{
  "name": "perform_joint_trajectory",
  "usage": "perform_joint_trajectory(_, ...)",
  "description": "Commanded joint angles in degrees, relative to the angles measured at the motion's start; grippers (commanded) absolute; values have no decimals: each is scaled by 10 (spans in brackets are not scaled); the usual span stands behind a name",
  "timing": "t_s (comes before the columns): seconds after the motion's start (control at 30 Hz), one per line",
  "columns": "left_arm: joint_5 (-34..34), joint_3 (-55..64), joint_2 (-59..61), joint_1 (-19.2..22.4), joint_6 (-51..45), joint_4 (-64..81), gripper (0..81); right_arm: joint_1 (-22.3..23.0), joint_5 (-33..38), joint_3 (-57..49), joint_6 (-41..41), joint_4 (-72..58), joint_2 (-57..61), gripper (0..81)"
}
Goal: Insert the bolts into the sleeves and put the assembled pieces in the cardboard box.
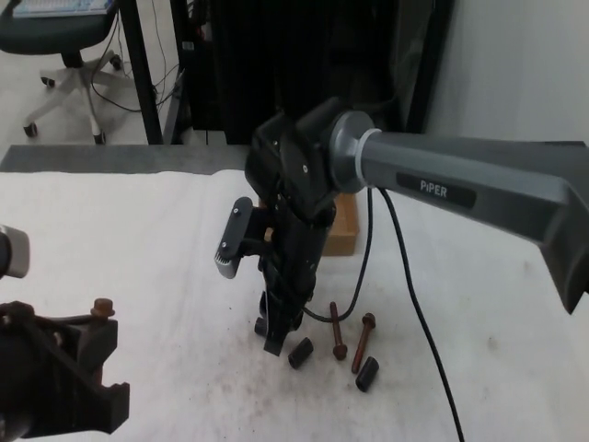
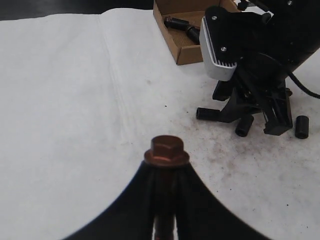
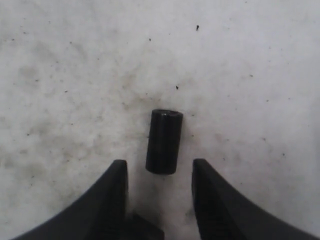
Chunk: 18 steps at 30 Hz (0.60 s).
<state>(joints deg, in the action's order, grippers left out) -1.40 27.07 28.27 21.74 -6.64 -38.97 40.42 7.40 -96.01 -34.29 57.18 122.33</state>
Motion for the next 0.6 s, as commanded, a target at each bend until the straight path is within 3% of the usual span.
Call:
perform_joint_trajectory(0.0, 5, 2, -5, -1, 3, 2, 3, 1, -3, -5, -5, -4, 4, 394)
perform_joint_trajectory(0.57, 5, 2, -5, -1, 3, 2, 3, 5, -3, -6, -4, -34, 23, 374)
